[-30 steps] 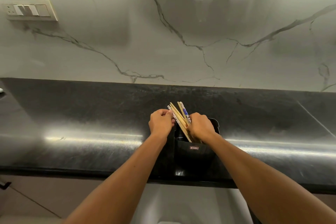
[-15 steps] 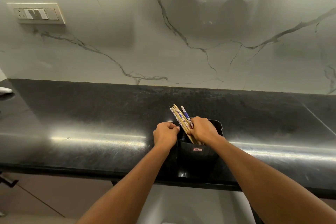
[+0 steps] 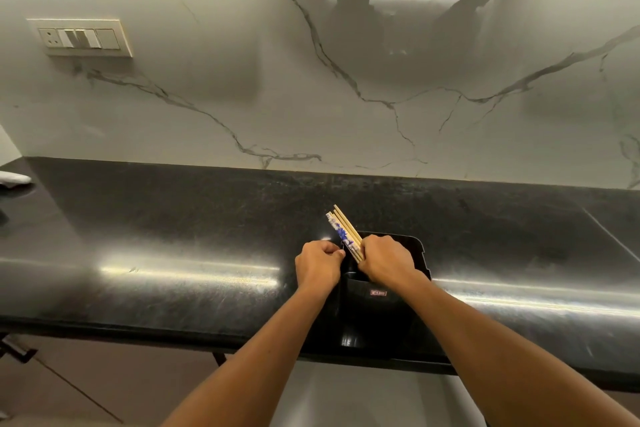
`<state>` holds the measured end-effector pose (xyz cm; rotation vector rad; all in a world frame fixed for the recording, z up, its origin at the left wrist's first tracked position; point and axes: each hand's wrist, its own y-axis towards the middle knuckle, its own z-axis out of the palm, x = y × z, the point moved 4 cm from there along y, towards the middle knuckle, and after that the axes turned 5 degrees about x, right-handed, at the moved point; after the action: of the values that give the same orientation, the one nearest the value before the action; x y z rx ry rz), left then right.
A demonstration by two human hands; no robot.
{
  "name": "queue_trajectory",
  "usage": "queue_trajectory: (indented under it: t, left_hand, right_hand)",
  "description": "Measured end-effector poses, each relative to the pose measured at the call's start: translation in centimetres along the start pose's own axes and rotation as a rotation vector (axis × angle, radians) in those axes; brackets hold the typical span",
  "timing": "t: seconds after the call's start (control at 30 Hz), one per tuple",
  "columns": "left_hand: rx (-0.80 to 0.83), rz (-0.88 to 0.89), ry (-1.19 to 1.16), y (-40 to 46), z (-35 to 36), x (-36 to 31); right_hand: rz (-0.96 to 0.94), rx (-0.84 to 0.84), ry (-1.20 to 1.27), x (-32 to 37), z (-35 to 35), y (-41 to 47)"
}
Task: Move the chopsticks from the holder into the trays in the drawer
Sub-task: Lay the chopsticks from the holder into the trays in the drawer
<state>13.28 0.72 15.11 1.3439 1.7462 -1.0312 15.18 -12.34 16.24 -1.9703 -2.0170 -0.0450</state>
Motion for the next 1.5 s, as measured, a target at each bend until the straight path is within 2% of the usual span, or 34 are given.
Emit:
queue_trajectory:
  t: [0.4,0.63,0.8,1.0,1.13,1.2,1.27,1.4,1.5]
  left_hand:
    - [-0.016,-0.005,0.030,-0.3,0.2,-0.5]
    - [-0.020,-0.018,0.044,-0.2,0.1,-0.5]
    - [-0.005,-0.038,0.006,-0.1,0.0,-0.5]
    - [-0.034,-0.022,-0.033,-0.4,-0.2,-0.8]
    - [-0.048,0.129,-0.062,-1.6,-0.8,-2.9]
    - [0.016,0.227,-0.122,-2.9,-0.8,-4.7]
    - [0.189,0.263,-0.304,-4.5,-0.2,-6.0]
    - [0.676,0.138,-0.558,-8.3,1.6,-6.9]
    - [0.856,0.048,-0.619,-10.2,2.5,-6.4]
  right_hand:
    - [-0.011,-0.036,-0.092,0.3,0.3,-0.1]
    - [0.010,0.002,0.006,-0.3,0.0,0.2]
    - [-0.009,0.080,0.178,-1.5,-1.5,1.1]
    - [-0.111,-0.103,0.570,-2.6,-7.9,-0.4]
    - [-0.193,-0.176,0.817,-2.6,-13.4,-2.6]
    - [-0.196,-0.112,0.893,-2.4,-15.4,-3.9]
    - [-0.177,0.013,0.951,-2.3,-16.1,-5.0]
    - [-0.133,0.211,1.033,-2.5,-14.5,-6.7]
    - [-0.076,0.319,1.129,-2.9,-12.0,-7.5]
